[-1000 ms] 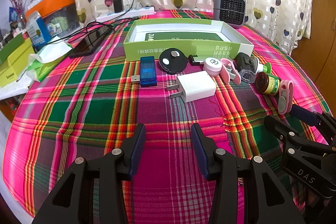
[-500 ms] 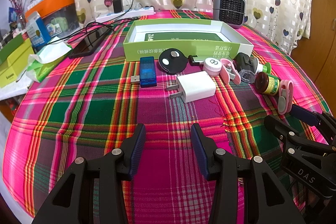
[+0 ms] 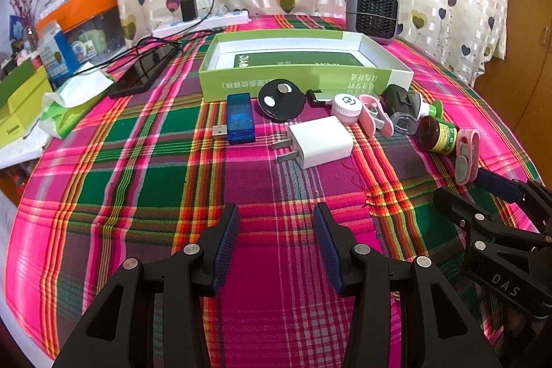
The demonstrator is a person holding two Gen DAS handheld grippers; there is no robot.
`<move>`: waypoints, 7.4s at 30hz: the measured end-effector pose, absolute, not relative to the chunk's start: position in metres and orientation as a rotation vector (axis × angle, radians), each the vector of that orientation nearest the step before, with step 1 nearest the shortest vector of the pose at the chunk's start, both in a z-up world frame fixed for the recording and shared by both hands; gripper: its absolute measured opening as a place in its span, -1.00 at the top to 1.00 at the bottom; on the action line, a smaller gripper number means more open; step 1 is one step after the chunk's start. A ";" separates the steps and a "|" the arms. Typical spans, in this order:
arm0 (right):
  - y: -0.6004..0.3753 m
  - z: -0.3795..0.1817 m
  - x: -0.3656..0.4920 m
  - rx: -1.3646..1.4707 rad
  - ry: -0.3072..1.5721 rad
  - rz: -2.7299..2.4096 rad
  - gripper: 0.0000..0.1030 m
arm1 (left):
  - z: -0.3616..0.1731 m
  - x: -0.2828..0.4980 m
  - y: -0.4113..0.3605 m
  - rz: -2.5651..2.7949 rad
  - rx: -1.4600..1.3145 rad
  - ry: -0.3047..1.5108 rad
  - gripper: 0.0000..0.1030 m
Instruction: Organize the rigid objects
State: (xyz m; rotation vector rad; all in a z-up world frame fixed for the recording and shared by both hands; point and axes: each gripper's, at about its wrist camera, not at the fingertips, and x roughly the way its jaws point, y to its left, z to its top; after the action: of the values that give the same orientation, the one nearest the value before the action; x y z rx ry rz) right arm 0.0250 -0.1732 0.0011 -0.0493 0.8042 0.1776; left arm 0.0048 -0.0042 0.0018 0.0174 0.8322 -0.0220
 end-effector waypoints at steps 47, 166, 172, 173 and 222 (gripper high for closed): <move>-0.193 0.006 0.055 0.050 0.833 0.160 0.52 | 0.022 0.074 -0.015 -0.474 0.174 0.825 0.17; -0.175 0.050 0.076 0.009 0.785 0.318 0.52 | 0.058 0.089 0.009 -0.411 0.165 0.832 0.38; -0.174 0.058 0.102 -0.005 0.787 0.327 0.52 | 0.064 0.113 0.017 -0.386 0.149 0.823 0.38; -0.174 0.059 0.107 -0.006 0.788 0.335 0.52 | 0.065 0.118 0.019 -0.381 0.147 0.823 0.38; -0.134 0.015 0.281 -0.120 1.009 0.362 0.52 | 0.017 0.247 0.027 -0.228 0.105 0.941 0.38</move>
State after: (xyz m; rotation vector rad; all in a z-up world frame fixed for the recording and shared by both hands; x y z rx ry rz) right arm 0.2810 -0.1342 0.0150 -0.1204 1.0090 0.3620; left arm 0.2470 0.0273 0.0173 0.1051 0.9408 -0.2279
